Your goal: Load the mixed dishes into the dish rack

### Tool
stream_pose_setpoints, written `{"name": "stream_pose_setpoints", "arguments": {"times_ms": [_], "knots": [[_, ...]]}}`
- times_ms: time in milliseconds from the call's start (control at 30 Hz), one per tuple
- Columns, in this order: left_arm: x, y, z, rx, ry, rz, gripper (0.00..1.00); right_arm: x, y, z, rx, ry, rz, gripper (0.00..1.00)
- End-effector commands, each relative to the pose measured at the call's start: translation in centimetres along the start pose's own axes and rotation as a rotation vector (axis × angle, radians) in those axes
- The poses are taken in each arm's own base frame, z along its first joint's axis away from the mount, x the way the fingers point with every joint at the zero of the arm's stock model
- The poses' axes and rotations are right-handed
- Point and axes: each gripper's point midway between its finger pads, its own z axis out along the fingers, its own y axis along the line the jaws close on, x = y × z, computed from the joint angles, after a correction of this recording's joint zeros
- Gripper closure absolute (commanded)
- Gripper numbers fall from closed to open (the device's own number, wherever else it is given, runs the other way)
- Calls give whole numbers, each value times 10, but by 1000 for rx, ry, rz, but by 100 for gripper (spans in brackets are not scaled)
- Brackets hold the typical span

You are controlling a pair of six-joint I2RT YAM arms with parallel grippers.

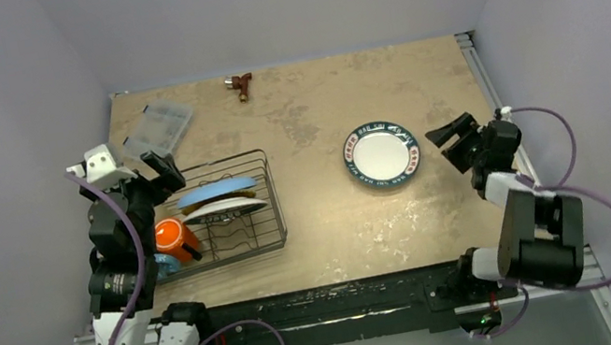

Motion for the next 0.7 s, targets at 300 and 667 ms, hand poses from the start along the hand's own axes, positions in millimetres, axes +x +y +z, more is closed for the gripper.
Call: {"name": "stream_pose_setpoints", "arguments": {"times_ms": [300,667], "knots": [[4,-56,20,254,111,2,3,39,-2,-5,-117,196,25,26],[14,-80,21,380,178,13,3,44,11,1,-176,237,-31,46]]}}
